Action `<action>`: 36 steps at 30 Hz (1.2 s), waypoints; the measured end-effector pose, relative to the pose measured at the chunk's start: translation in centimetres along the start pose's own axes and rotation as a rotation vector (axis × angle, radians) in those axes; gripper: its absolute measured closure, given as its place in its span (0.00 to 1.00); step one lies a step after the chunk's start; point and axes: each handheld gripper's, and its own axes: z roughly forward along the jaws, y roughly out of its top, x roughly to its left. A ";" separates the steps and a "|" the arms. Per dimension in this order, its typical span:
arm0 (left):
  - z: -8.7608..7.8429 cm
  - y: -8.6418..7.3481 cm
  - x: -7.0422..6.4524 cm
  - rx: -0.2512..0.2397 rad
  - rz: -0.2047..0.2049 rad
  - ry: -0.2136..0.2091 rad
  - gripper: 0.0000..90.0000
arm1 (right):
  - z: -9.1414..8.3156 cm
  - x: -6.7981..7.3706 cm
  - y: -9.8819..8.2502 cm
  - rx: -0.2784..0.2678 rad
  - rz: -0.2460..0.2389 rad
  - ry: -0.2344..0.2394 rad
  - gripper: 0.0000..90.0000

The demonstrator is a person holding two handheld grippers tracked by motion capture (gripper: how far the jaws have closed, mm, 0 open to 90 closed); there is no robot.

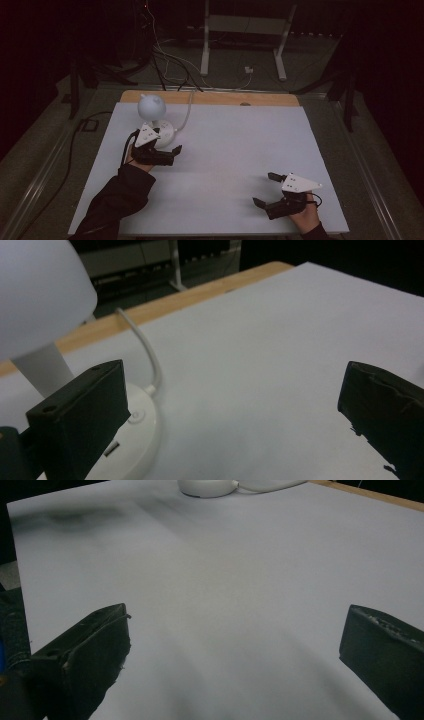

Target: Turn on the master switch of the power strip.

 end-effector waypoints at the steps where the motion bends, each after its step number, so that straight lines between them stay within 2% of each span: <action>1: 0.2 0.0 0.1 0.024 0.003 0.002 0.00 | 0.0 0.0 0.0 0.001 -0.001 0.000 0.00; 3: 0.6 -0.1 0.0 0.046 0.026 0.042 0.00 | 0.0 0.0 0.0 0.002 -0.001 0.000 0.00; 4: 0.7 -0.2 0.0 0.047 0.027 0.049 0.00 | 0.0 0.0 0.0 0.002 -0.001 0.000 0.00; 7: 1.1 -0.3 0.3 0.040 0.011 0.045 0.00 | 0.0 0.0 0.0 0.000 0.002 0.004 0.00; 12: 1.8 -0.4 0.7 0.060 0.008 0.050 0.00 | 0.0 0.0 0.0 0.001 0.003 0.004 0.00; 16: 2.6 -0.7 1.2 0.087 -0.003 0.072 0.01 | 0.0 0.0 0.0 0.000 0.003 0.003 0.00; 21: 3.0 -1.0 1.4 0.100 0.002 0.068 0.02 | 0.1 0.0 0.0 0.004 0.002 0.004 0.00; 29: 3.8 -1.3 1.7 0.121 0.027 0.080 0.13 | 0.0 0.0 0.0 0.003 0.001 0.005 0.00; 32: 4.1 -1.4 1.9 0.141 0.049 0.123 0.17 | 0.0 0.0 0.0 0.002 0.002 0.004 0.00; 36: 4.4 -1.5 2.0 0.157 0.056 0.147 0.24 | 0.0 0.0 0.0 0.003 0.002 0.006 0.00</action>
